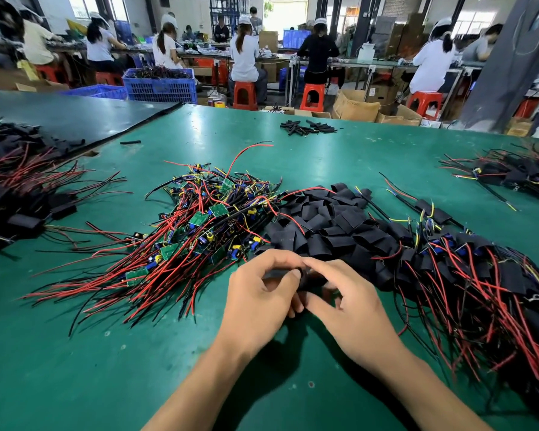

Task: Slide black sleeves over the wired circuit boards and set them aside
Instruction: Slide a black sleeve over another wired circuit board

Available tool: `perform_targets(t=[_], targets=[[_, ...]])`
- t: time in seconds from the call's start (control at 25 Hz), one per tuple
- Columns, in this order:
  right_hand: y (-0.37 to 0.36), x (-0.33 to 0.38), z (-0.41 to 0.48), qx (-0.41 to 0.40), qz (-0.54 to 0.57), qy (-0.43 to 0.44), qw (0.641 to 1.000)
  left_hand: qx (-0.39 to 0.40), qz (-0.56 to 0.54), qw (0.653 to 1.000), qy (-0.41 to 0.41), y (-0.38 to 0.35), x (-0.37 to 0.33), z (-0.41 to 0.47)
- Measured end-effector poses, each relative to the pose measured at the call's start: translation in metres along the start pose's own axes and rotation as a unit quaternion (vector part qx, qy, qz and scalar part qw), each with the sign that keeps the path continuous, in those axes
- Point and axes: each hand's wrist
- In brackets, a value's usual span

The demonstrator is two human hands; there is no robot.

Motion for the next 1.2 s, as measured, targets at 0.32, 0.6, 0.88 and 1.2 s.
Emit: perform_targets(t=[0.32, 0.6, 0.88, 1.2], targets=[[0.001, 0.003, 0.0, -0.094, -0.021, 0.017, 0.995, -0.06, 0.1, 0.993, -0.002, 0.004, 0.011, 0.007], [-0.024, 0.024, 0.008, -0.107, -0.028, 0.082, 0.99, -0.127, 0.103, 0.986, 0.033, 0.011, 0.019, 0.02], [-0.065, 0.061, 0.098, -0.144, -0.134, -0.042, 0.98, -0.149, 0.07, 0.986, 0.039, 0.01, 0.021, 0.022], [-0.07, 0.042, 0.109, -0.03, -0.182, -0.136, 0.973, -0.139, 0.073, 0.987, 0.039, 0.01, 0.02, 0.024]])
Point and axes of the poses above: each hand's wrist, its own z-axis towards the middle knuckle, its own y-axis out of the back of the hand, x = y × z, and after that the axes turned 12 degrees about -x, right-handed
